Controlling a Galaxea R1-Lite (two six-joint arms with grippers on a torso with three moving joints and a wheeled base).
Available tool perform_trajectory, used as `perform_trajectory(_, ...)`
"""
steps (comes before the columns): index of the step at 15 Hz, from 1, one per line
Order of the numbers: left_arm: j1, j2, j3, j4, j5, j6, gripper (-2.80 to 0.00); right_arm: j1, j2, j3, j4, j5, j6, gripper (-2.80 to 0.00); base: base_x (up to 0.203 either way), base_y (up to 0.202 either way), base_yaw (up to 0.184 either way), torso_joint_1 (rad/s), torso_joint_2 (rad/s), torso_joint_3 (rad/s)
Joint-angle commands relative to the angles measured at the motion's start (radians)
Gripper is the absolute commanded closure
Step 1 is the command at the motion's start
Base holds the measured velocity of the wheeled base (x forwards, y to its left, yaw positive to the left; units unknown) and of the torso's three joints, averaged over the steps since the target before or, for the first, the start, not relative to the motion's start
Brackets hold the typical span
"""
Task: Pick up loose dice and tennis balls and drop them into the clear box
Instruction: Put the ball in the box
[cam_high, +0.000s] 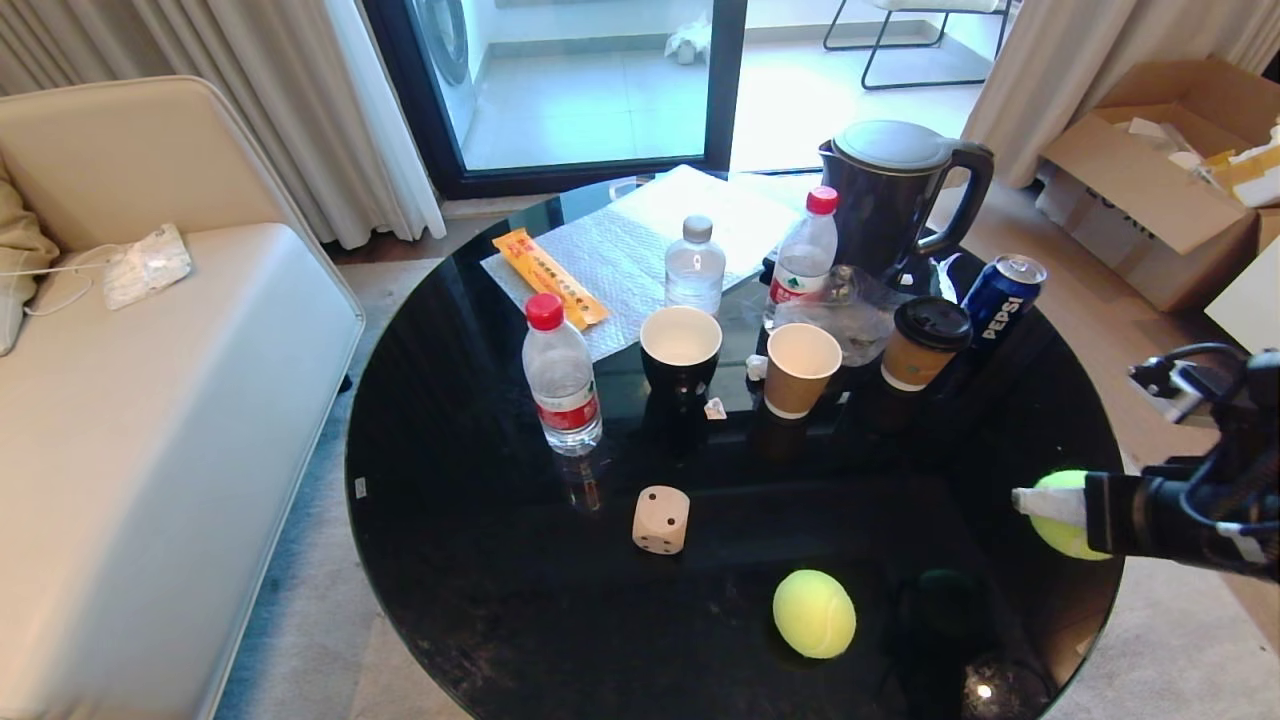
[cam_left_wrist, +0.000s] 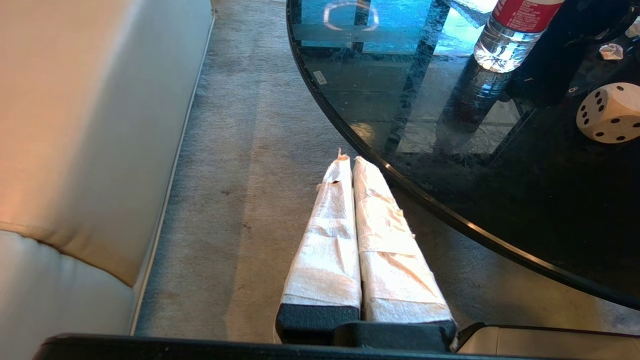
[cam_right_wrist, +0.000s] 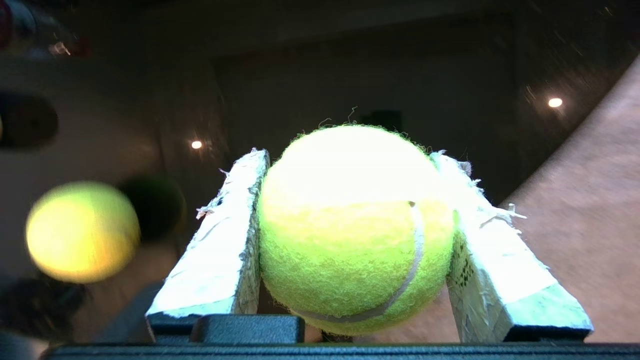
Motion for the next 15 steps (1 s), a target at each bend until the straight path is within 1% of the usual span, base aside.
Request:
perform_trajectory(1,0.000,0.000,0.000,0.000,0.001,-0.001,0.00,-0.004,-0.220,0.081,0.021,-0.007,-0.013,0.00,0.000,0.000,0.000,0.000,0.00,0.000)
perform_trajectory(5,0.001,0.000,0.000,0.000,0.001,-0.001,0.00,0.000,-0.602,0.271,0.100,-0.021,-0.070,0.00,0.000,0.000,0.000,0.000,0.00,0.000)
perform_trajectory(9,0.001,0.000,0.000,0.000,0.001,-0.001,0.00,-0.054,-0.929,0.430,0.165,-0.014,-0.097,0.00,0.000,0.000,0.000,0.000,0.00,0.000)
perform_trajectory(11,0.002,0.000,0.000,0.000,0.001,-0.001,0.00,-0.099,-1.043,0.491,0.225,-0.013,-0.094,0.00,0.000,0.000,0.000,0.000,0.00,0.000)
perform_trajectory(13,0.001,0.000,0.000,0.000,0.001,-0.001,0.00,-0.129,-1.108,0.522,0.260,-0.017,-0.092,0.00,0.000,0.000,0.000,0.000,0.00,0.000)
perform_trajectory(15,0.002,0.000,0.000,0.000,0.001,-0.001,0.00,-0.119,-1.154,0.526,0.260,-0.026,-0.094,0.00,0.000,0.000,0.000,0.000,0.00,0.000)
